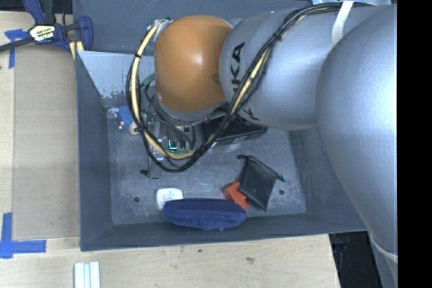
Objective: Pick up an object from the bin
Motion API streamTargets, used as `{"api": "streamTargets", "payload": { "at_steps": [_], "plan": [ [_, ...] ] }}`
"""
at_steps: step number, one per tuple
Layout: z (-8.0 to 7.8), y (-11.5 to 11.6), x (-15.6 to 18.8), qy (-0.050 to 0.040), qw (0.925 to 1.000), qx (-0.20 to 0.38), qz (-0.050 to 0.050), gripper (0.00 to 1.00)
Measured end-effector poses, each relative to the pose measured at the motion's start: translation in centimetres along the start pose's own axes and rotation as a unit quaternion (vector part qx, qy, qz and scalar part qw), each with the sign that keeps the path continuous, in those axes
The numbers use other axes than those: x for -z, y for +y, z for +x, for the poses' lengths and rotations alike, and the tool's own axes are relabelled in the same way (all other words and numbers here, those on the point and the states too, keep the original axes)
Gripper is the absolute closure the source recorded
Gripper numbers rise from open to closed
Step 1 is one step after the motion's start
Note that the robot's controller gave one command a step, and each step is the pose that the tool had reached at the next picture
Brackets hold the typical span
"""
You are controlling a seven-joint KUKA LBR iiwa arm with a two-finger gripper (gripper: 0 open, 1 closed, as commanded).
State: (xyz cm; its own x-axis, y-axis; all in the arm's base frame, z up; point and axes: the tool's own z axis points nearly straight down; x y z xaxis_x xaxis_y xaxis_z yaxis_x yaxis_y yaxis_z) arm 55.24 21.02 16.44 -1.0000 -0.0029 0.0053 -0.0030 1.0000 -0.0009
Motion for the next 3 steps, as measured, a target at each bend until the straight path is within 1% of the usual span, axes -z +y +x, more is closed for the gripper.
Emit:
{"api": "streamTargets", "payload": {
  "at_steps": [1,2,3],
  "plan": [
    [3.7,-3.4,-9.2,-0.0063,0.9814,0.192,-0.001,0.0],
    [6.3,-3.8,-6.3,-0.0072,0.9956,0.094,-0.001,0.0],
    [5.5,-8.3,-5.8,-0.0047,0.9999,0.013,0.0,0.0]
  ]
}}
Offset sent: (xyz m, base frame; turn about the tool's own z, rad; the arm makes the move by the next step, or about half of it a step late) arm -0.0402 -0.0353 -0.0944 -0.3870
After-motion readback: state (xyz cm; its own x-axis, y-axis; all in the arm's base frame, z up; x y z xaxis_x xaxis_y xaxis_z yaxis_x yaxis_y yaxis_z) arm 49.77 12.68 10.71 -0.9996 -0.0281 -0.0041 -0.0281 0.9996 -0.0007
